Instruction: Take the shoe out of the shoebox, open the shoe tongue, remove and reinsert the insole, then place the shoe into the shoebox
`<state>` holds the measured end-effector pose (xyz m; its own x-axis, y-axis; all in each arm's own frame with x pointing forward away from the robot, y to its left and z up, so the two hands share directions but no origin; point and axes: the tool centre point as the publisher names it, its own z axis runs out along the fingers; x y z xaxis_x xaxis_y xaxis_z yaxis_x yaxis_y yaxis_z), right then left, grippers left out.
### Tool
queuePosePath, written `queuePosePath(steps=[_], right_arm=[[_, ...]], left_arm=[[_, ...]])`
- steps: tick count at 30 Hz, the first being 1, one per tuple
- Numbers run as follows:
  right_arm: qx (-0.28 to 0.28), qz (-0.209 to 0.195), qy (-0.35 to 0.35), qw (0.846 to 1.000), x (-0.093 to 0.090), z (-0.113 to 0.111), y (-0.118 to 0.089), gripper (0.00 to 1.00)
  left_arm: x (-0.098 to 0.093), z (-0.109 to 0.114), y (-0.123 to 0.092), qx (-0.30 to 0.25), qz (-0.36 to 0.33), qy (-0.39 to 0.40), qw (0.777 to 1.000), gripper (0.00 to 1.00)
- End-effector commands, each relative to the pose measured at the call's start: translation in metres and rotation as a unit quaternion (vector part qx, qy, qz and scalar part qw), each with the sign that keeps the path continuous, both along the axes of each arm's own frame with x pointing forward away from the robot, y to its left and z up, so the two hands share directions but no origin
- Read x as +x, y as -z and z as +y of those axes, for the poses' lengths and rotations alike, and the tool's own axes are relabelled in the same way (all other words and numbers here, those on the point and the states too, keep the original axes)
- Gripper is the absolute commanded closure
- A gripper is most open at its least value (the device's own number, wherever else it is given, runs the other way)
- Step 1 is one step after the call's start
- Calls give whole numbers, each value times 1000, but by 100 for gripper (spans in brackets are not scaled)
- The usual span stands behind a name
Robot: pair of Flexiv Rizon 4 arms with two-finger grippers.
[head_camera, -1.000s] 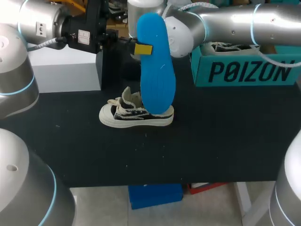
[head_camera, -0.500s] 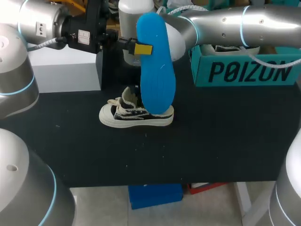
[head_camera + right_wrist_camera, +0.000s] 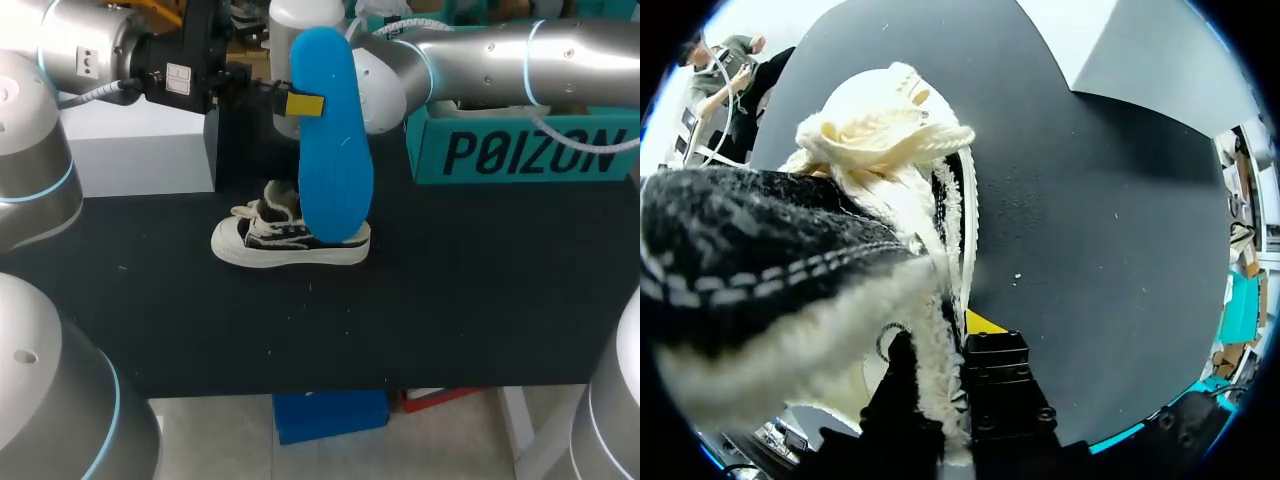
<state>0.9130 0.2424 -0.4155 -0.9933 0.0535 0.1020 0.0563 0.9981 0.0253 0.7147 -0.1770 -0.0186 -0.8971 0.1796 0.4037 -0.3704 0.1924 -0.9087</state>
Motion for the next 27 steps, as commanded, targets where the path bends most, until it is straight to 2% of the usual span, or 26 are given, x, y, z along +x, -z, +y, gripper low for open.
queuePosePath(steps=[1,10,14,16,19,22,27], right_arm=[[1,0,0,1000,0,0,1,100],[1,0,0,1000,0,0,1,100],[7,-26,40,999,1,-16,-26,100],[12,-44,76,996,2,-27,-47,100],[-13,-66,109,992,1,-43,-69,100],[-57,-86,163,981,2,-55,-85,100],[-156,-95,275,944,4,-69,-94,100]], left_arm=[[-1,-1,1,0,-1,-2,1000,100],[-1,-1,1,0,-1,-2,1000,100],[-1,-1,1,0,-1,-2,1000,100],[-1,-1,1,0,-1,-2,1000,100],[-1,-1,1,0,-1,-2,1000,100],[-1,-1,1,0,-1,-2,1000,100],[-1,-1,1,0,-1,-2,1000,100]])
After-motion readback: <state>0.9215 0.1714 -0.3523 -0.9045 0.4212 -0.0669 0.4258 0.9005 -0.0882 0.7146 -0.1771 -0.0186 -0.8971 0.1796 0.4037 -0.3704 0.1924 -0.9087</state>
